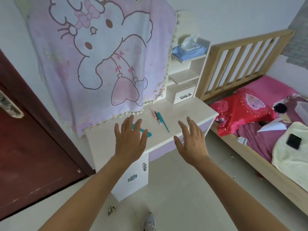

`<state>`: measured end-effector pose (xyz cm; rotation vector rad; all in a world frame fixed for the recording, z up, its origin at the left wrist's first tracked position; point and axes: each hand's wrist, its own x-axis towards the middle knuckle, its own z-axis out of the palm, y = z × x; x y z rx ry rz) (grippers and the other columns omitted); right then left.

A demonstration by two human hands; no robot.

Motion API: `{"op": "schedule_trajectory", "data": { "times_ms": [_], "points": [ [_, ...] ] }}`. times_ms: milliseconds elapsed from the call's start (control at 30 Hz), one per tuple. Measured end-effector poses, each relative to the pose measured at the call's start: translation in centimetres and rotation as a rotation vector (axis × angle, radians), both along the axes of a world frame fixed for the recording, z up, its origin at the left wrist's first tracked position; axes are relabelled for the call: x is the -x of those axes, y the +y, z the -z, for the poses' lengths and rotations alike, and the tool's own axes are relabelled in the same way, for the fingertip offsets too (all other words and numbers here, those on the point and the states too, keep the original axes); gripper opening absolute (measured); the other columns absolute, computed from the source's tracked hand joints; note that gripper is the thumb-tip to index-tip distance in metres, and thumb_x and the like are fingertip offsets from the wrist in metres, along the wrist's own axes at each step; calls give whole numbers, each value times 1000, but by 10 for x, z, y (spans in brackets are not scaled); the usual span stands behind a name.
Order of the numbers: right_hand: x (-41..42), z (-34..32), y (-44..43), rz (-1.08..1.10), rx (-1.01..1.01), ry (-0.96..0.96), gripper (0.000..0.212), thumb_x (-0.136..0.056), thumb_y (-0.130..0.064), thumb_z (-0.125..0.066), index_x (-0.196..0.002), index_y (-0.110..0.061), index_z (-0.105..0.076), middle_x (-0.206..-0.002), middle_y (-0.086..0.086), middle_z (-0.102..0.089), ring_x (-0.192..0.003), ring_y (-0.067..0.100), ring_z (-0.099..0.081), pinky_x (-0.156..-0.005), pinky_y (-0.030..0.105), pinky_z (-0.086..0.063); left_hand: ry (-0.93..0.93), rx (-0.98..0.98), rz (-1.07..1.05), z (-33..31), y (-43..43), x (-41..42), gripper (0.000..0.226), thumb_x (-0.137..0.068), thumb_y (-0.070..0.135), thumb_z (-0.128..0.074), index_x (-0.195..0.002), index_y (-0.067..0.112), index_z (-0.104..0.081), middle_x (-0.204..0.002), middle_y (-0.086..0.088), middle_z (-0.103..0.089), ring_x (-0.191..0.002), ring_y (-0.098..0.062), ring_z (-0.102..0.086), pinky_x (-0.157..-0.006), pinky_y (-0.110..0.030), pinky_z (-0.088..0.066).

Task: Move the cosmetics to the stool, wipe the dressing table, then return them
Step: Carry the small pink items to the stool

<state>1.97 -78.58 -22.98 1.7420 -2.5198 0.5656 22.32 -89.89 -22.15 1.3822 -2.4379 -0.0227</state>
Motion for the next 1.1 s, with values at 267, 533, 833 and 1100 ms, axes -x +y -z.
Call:
{"op": "schedule_trajectory", "data": {
  "times_ms": [267,533,833,1100],
  "points": [
    [95,-10,-132,64,-64,-22,62,-100,-46,-43,-155,-27,-20,-165,6,-9,-151,30,-14,-121,47,-17,-141,-74,12,2,-150,102,53,-101,50,-24,-148,26,-30,-160,-4,-23,-147,-24,-20,-118,-54,-8],
    [180,30,-235,5,-111,-79,62,-99,-43,-48,-153,-24,-25,-164,9,-16,-149,32,-21,-121,49,-22,-274,-139,37,46,-245,177,50,-102,43,-24,-149,26,-25,-161,-4,-17,-149,-23,-14,-118,-54,-8],
    [243,116,-352,-361,-386,-182,65,-102,-41,-42,-157,-21,-15,-164,10,-9,-147,29,-22,-117,41,-26,-437,-476,-138,123,-282,203,57,-104,41,-25,-155,22,-13,-163,-7,-7,-149,-25,-11,-120,-48,-16],
    [229,187,-399,-526,-593,-276,73,-96,-52,-48,-154,-21,-16,-128,10,-42,-111,30,-53,-83,37,-46,-378,-677,-282,168,-294,221,59,-102,42,-33,-155,21,-18,-164,-8,-7,-149,-27,-12,-120,-48,-19]
  ]
}}
